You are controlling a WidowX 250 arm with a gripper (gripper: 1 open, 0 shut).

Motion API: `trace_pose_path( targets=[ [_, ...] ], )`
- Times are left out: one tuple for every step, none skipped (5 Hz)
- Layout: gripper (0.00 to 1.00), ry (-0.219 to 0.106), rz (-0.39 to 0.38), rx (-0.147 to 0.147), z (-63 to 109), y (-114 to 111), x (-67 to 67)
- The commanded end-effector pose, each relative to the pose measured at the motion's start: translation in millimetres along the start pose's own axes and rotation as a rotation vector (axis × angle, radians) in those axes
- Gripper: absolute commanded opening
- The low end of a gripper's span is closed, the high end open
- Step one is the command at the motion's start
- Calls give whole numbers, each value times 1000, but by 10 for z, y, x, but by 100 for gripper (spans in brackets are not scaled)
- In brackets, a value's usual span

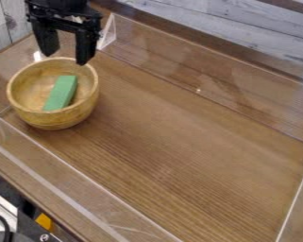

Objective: Remove the green block from inside the brown bowl and put it on the table

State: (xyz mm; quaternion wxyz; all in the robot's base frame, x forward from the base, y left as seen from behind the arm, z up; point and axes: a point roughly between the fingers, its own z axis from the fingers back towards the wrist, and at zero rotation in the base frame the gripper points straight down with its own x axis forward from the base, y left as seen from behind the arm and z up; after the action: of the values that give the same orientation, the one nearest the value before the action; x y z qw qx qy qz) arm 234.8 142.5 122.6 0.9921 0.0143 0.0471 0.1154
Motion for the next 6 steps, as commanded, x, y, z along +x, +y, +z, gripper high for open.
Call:
trace_pose_path(
  targets=[
    [100, -34, 9, 20, 85, 55, -6],
    [100, -18, 12, 22, 29, 66, -14],
    [100, -2, 16, 23, -32, 90, -19],
    [100, 10, 26, 20, -109, 163, -15],
    [100, 17, 34, 15, -194, 240, -11],
    [100, 22, 38, 6, -285, 307, -4]
  ],
)
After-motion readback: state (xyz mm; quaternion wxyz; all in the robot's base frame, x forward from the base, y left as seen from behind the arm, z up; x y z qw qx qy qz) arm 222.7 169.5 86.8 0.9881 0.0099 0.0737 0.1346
